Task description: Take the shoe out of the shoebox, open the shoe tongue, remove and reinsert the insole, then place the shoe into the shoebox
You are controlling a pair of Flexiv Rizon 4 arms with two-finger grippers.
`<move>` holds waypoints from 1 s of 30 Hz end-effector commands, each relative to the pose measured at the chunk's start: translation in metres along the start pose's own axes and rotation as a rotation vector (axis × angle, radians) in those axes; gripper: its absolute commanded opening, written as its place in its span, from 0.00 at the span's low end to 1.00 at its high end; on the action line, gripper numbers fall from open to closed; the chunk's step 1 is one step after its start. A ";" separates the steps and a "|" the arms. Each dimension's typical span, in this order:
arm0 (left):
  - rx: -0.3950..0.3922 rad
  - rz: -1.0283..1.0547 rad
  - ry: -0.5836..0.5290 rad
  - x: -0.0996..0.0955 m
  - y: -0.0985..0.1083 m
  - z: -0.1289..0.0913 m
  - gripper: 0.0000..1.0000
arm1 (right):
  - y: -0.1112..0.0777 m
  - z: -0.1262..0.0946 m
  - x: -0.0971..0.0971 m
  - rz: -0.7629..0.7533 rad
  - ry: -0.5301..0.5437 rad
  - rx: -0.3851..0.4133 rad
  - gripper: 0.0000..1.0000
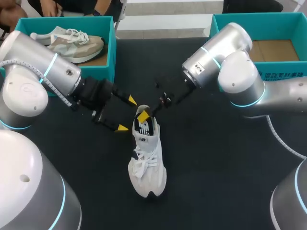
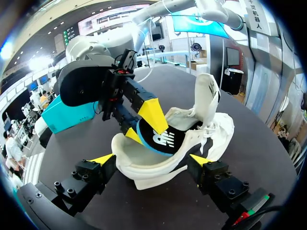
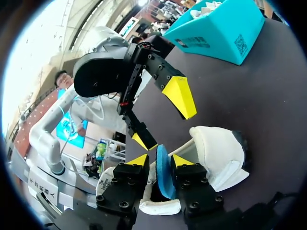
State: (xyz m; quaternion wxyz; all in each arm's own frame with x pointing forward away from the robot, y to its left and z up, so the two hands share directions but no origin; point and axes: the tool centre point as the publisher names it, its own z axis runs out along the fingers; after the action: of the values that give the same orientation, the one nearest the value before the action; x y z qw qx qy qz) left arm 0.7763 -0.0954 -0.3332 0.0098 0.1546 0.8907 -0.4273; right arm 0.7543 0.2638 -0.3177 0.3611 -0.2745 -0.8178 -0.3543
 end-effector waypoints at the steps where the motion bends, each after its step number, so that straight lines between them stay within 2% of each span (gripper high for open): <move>1: -0.004 -0.001 -0.001 0.001 -0.001 0.001 1.00 | 0.010 -0.002 0.005 -0.015 -0.008 0.020 0.30; 10: -0.004 -0.001 -0.001 0.001 -0.001 0.001 1.00 | 0.021 -0.002 -0.001 -0.047 0.003 0.035 0.29; 17: -0.004 -0.001 -0.001 0.001 -0.001 0.001 1.00 | 0.040 -0.009 0.002 -0.093 -0.017 0.073 0.31; 23: -0.004 -0.001 -0.001 0.001 -0.001 0.001 1.00 | 0.044 -0.031 0.024 -0.170 -0.085 0.013 0.31; 30: -0.004 -0.001 -0.001 0.001 -0.001 0.001 1.00 | 0.038 -0.057 0.052 -0.202 -0.218 -0.134 0.33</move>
State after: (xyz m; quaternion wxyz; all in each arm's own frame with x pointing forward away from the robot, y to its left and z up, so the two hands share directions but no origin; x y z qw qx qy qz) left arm 0.7763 -0.0954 -0.3332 0.0098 0.1546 0.8907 -0.4273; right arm 0.8001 0.2733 -0.2530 0.2713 -0.2153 -0.8531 -0.3903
